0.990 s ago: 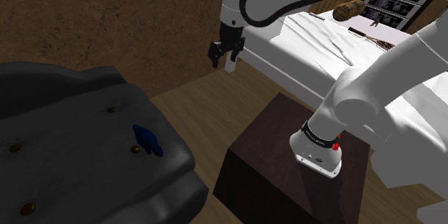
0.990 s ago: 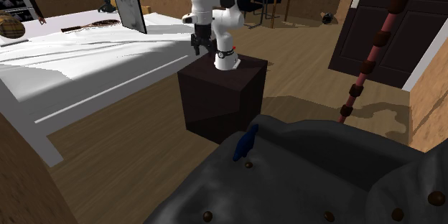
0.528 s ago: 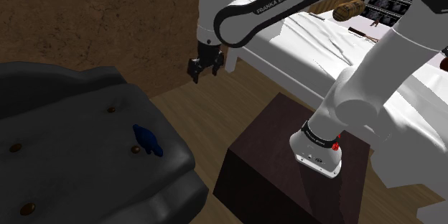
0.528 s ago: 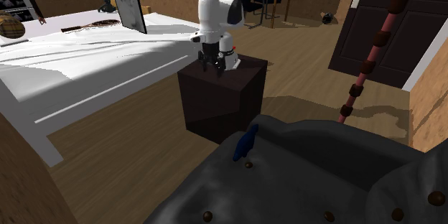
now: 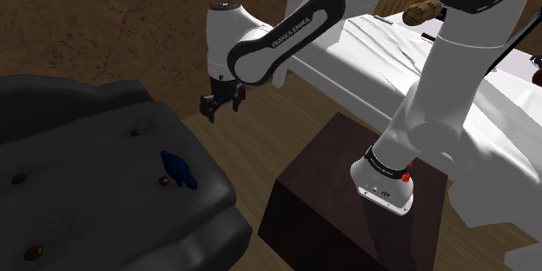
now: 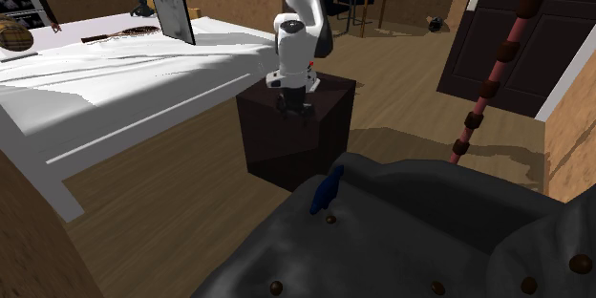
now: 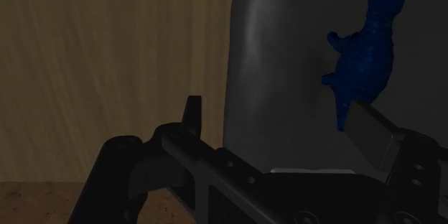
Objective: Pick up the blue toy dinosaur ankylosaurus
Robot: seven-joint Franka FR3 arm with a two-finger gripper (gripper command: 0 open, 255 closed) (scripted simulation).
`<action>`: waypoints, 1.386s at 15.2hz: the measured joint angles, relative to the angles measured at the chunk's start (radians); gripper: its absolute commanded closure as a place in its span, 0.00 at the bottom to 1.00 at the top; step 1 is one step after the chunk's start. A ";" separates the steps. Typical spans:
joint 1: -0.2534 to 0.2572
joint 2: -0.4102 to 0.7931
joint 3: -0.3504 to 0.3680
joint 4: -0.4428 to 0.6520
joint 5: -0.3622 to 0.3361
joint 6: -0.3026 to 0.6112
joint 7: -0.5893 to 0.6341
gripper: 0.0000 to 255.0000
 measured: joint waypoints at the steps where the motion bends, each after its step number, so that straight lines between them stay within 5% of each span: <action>1: 0.010 0.033 0.001 0.026 -0.010 0.004 0.014 0.00; 16: 0.210 0.605 -0.031 0.593 -0.114 -0.027 0.156 0.00; 21: 0.230 0.702 -0.040 0.691 -0.121 -0.031 0.154 0.00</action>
